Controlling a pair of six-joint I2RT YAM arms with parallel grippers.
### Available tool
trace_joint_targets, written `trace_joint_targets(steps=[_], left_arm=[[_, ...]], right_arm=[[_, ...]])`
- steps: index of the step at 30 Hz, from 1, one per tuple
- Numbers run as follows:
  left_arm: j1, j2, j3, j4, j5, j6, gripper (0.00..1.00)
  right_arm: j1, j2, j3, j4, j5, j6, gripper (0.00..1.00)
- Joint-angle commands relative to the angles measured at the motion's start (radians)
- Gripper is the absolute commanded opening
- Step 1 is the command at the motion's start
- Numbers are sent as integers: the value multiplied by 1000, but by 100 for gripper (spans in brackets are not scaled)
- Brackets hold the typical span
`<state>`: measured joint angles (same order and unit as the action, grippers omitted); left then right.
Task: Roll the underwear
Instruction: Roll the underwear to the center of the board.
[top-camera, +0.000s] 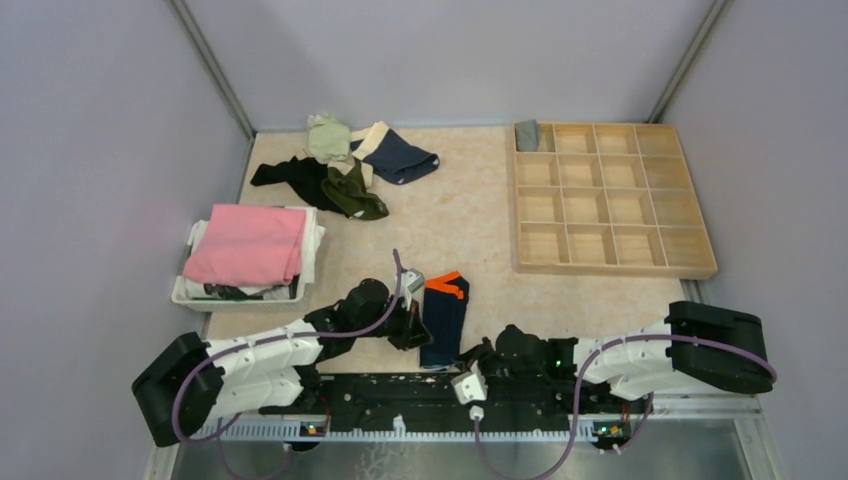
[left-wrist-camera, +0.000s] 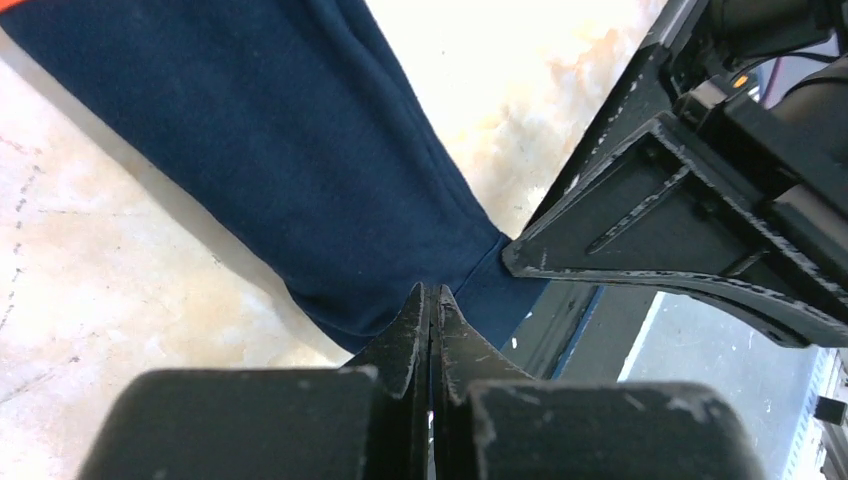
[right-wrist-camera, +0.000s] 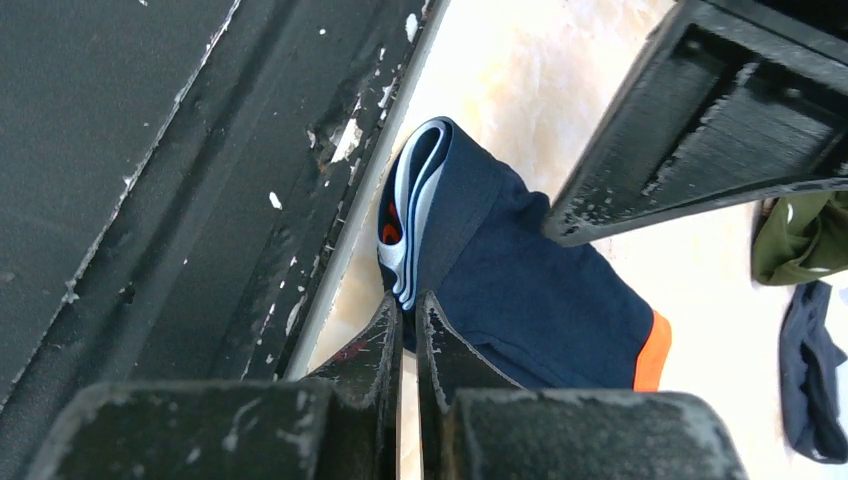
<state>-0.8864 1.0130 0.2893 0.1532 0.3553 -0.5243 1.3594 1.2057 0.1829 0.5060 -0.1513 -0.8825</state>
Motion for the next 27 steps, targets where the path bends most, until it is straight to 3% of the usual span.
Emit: trace_joint_targets(steps=[1, 10, 18, 27], left_arm=[[-9, 58, -12, 75, 31, 6, 0], [-11, 185, 12, 74, -13, 16, 0], [-11, 173, 5, 62, -41, 11, 0], [-11, 206, 17, 84, -24, 6, 0]], right_arm=[[12, 6, -8, 72, -9, 105, 0], [12, 2, -22, 154, 27, 329, 0], [12, -46, -80, 260, 88, 586, 0], [11, -26, -71, 244, 147, 854, 0]])
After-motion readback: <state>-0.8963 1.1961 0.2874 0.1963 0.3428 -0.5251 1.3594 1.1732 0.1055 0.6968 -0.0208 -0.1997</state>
